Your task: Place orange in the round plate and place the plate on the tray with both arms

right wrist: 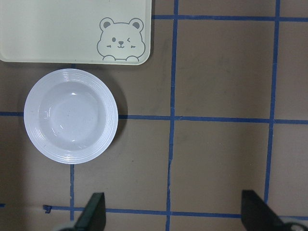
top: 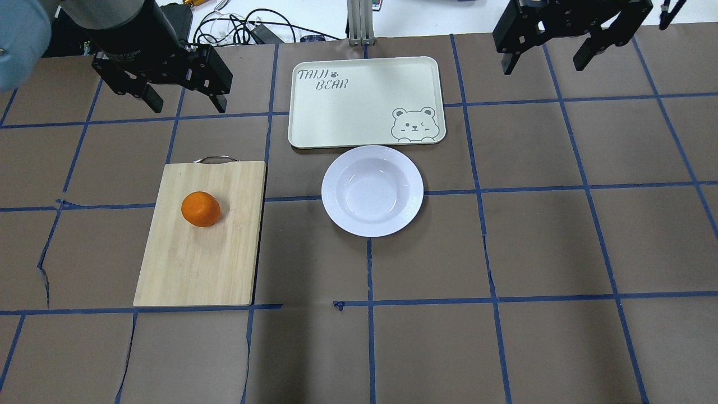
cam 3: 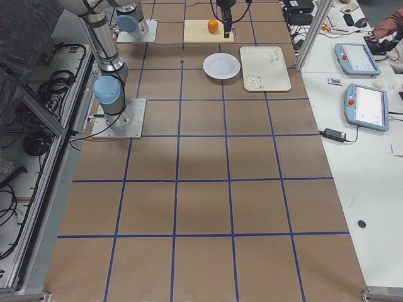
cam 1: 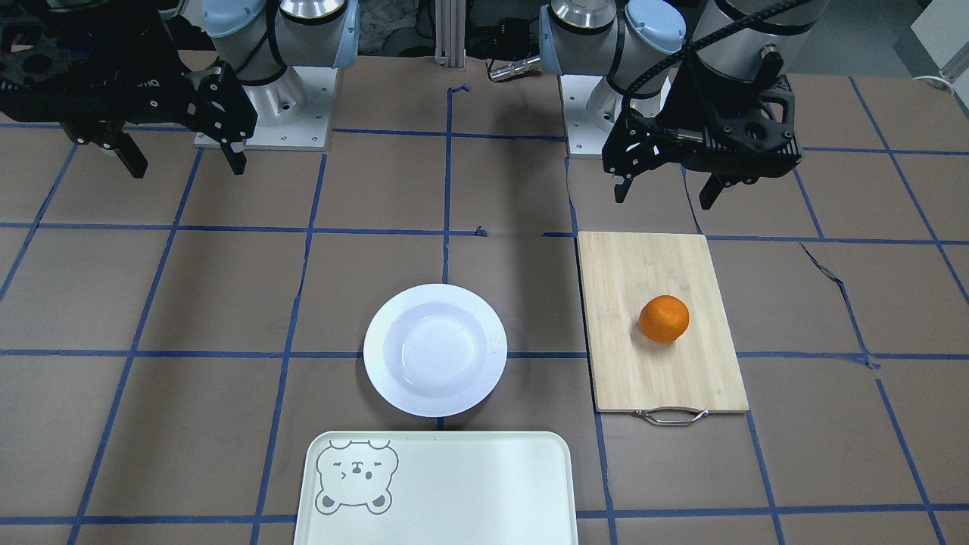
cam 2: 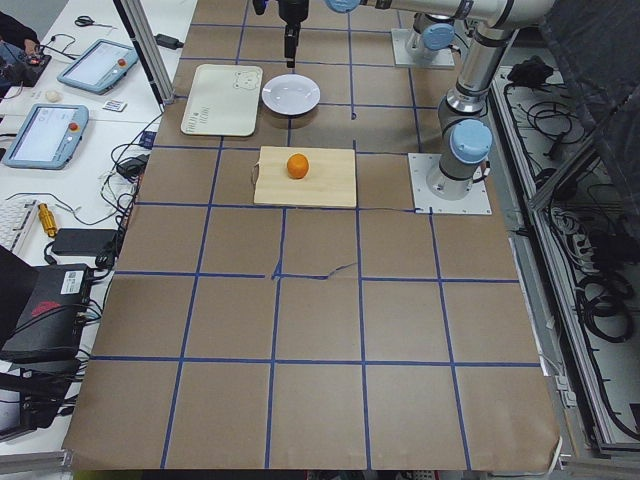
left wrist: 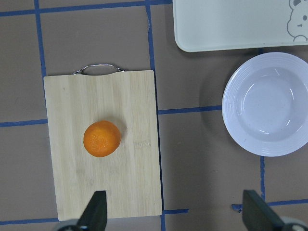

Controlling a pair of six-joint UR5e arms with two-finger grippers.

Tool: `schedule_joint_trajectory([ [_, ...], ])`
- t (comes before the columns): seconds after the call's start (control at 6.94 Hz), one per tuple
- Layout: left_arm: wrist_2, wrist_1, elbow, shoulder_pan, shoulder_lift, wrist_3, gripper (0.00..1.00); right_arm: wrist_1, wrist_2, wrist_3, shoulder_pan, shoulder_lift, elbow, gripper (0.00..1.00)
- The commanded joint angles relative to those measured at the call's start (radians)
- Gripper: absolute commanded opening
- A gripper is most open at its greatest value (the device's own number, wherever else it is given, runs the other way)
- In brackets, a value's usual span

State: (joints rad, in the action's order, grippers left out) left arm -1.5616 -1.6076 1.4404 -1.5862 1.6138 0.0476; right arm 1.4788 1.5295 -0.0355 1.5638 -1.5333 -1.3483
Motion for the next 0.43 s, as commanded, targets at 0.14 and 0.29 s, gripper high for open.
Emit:
schedule_joint_trajectory([
  [0.14,0.0,0.0,0.0,0.0,0.0,0.0,1.0,-0.015,0.001,0.014,0.008,0.012,0.003,1.0],
  [0.29,0.0,0.0,0.002,0.0,0.0,0.0,1.0,-0.021,0.003,0.016,0.01,0.018,0.005,1.0],
])
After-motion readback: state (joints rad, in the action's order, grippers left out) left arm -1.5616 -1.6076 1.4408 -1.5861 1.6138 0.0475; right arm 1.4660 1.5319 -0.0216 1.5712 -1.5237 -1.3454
